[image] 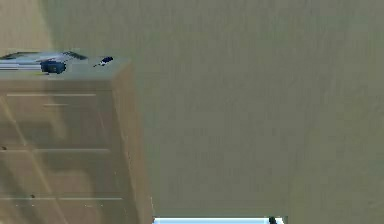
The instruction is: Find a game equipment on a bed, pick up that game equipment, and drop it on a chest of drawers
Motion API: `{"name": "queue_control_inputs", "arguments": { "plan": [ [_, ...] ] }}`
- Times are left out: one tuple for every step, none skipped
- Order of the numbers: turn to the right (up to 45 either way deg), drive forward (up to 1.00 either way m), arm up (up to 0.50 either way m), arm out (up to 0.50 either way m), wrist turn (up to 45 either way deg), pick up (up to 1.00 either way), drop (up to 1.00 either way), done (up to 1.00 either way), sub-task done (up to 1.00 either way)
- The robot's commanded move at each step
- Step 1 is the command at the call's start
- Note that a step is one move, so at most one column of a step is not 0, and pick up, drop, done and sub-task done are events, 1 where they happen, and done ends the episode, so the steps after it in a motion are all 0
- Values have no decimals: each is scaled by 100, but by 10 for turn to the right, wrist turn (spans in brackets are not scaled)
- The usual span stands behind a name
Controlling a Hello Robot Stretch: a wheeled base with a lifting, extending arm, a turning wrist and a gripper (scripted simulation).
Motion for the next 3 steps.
{"name": "queue_control_inputs", "arguments": {
  "plan": [
    [450, 0, 0, 0, 0, 0, 0, 0, 0],
    [450, 0, 0, 0, 0, 0, 0, 0, 0],
    [450, 0, 0, 0, 0, 0, 0, 0, 0]
  ]
}}
